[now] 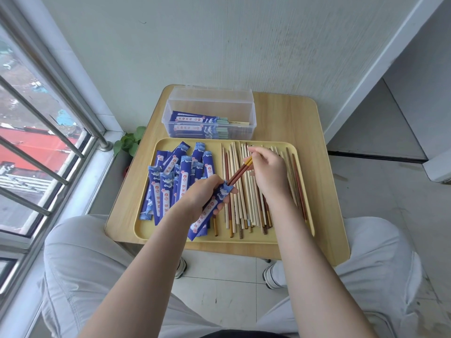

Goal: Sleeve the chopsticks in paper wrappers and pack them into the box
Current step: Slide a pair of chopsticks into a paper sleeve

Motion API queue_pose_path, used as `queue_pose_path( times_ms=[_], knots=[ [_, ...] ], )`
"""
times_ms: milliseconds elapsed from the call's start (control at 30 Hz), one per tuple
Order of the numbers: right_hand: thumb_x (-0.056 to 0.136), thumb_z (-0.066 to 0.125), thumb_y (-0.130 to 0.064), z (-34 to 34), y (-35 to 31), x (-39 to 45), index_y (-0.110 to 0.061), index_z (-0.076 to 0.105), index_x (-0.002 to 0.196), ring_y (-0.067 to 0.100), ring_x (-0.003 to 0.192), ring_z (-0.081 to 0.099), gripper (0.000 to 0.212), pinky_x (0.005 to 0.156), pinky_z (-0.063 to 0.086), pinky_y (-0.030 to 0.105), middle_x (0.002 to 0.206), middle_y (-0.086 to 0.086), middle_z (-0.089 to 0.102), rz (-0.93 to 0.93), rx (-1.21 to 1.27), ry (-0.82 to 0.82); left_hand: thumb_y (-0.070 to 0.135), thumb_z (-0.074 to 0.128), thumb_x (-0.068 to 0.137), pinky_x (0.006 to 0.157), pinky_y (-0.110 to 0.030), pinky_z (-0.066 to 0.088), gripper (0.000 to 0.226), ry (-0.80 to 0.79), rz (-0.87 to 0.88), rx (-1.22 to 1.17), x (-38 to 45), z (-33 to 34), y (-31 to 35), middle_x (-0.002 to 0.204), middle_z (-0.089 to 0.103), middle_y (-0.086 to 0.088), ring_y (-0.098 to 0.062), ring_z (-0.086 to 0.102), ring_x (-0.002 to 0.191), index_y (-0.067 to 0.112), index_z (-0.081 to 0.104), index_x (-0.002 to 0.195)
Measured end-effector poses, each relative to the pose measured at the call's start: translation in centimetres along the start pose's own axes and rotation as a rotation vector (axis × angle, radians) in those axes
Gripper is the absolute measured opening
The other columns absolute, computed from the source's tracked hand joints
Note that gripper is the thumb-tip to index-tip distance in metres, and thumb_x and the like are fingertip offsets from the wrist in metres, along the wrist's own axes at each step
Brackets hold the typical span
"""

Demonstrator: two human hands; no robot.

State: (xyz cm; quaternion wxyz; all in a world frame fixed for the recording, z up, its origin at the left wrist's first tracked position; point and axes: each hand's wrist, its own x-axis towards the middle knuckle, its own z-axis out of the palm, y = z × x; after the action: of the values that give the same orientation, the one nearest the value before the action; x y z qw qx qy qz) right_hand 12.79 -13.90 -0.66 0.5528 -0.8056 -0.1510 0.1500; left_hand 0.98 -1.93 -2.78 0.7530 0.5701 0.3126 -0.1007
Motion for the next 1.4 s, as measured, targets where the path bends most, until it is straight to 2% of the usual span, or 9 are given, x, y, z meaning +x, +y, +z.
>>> queue_pose_path(
  times_ms=[233, 400, 567, 700, 800, 933, 1000, 1100, 1400],
  knots=[
    [0.098, 0.059, -0.002, -1.0, -0.7, 0.7, -0.007, 0.069, 0.113, 0.016, 0.074, 0.075, 0.019, 0.067, 0.061, 0.026, 0.095, 0.013, 0.075, 0.139, 0.251, -0.117, 0.024, 0.049, 0.099, 0.048, -0.029, 0.039, 0.033, 0.132, 0.07, 0.071, -0.3, 0.0, 0.9, 0.064, 0.061, -0.008, -0.019, 0.047, 0.048, -0.004, 0.063, 0.109],
    [0.097, 0.06, -0.001, -1.0, -1.6, 2.9, -0.006, 0.069, 0.111, 0.024, 0.078, 0.076, 0.017, 0.067, 0.061, 0.029, 0.098, 0.017, 0.074, 0.203, 0.389, -0.022, 0.021, 0.08, 0.081, 0.058, -0.03, 0.056, 0.04, 0.351, 0.361, 0.546, 0.2, 0.3, 4.1, 0.087, 0.065, 0.002, -0.014, 0.06, 0.061, 0.019, 0.053, 0.111],
    [0.097, 0.061, -0.001, -0.7, -2.9, 6.0, 0.001, 0.065, 0.119, 0.025, 0.078, 0.076, 0.023, 0.067, 0.061, 0.028, 0.099, 0.019, 0.072, 0.263, 0.558, 0.088, 0.02, 0.07, 0.088, 0.075, -0.04, 0.058, 0.028, 0.534, 0.57, 0.911, 2.1, 0.0, 7.7, 0.103, 0.067, 0.007, -0.017, 0.064, 0.088, 0.02, 0.062, 0.115],
    [0.098, 0.061, -0.002, 0.2, -4.3, 8.5, -0.002, 0.066, 0.118, 0.021, 0.077, 0.076, 0.021, 0.066, 0.06, 0.024, 0.103, 0.016, 0.071, 0.265, 0.61, 0.183, 0.024, 0.061, 0.095, 0.087, -0.036, 0.044, 0.022, 0.659, 0.745, 1.159, 5.2, -1.4, 10.6, 0.1, 0.072, 0.001, -0.024, 0.064, 0.097, 0.02, 0.072, 0.113],
    [0.103, 0.053, -0.01, 1.2, -4.6, 10.7, -0.009, 0.069, 0.118, 0.019, 0.076, 0.075, 0.021, 0.064, 0.06, 0.024, 0.097, 0.008, 0.073, 0.221, 0.444, 0.223, 0.024, 0.061, 0.097, 0.097, -0.037, 0.033, 0.027, 0.726, 0.728, 1.193, 7.8, -3.0, 12.6, 0.114, 0.071, 0.001, -0.025, 0.059, 0.111, 0.02, 0.07, 0.123],
    [0.102, 0.055, -0.016, 2.5, -4.2, 13.3, -0.012, 0.073, 0.118, 0.024, 0.096, 0.072, 0.024, 0.087, 0.06, 0.037, 0.114, 0.005, 0.073, 0.128, 0.121, 0.197, 0.019, 0.059, 0.098, 0.097, -0.038, 0.032, 0.029, 0.746, 0.673, 1.216, 10.6, -4.9, 14.0, 0.12, 0.07, -0.001, -0.026, 0.058, 0.115, 0.019, 0.069, 0.125],
    [0.101, 0.056, -0.016, 2.8, -4.0, 14.0, -0.012, 0.074, 0.115, 0.023, 0.105, 0.069, 0.023, 0.094, 0.055, 0.031, 0.119, 0.002, 0.072, 0.087, -0.016, 0.162, 0.019, 0.058, 0.099, 0.097, -0.039, 0.035, 0.03, 0.724, 0.621, 1.22, 11.8, -5.7, 14.0, 0.122, 0.069, -0.001, -0.026, 0.057, 0.116, 0.019, 0.067, 0.127],
    [0.101, 0.056, -0.016, 3.1, -3.7, 14.8, -0.012, 0.074, 0.115, 0.018, 0.112, 0.066, 0.023, 0.086, 0.044, 0.018, 0.12, 0.002, 0.072, 0.03, -0.196, 0.126, 0.02, 0.06, 0.098, 0.098, -0.041, 0.04, 0.03, 0.672, 0.546, 1.195, 13.4, -6.8, 13.6, 0.123, 0.07, -0.003, -0.028, 0.057, 0.116, 0.019, 0.068, 0.126],
    [0.102, 0.054, -0.015, 2.9, -3.1, 15.4, -0.012, 0.074, 0.116, 0.019, 0.109, 0.066, 0.025, 0.082, 0.044, 0.02, 0.119, 0.002, 0.072, -0.051, -0.363, 0.1, 0.017, 0.065, 0.09, 0.098, -0.04, 0.048, 0.032, 0.56, 0.414, 1.052, 14.5, -6.8, 13.5, 0.124, 0.069, 0.002, -0.024, 0.06, 0.113, 0.022, 0.071, 0.121]
  ],
)
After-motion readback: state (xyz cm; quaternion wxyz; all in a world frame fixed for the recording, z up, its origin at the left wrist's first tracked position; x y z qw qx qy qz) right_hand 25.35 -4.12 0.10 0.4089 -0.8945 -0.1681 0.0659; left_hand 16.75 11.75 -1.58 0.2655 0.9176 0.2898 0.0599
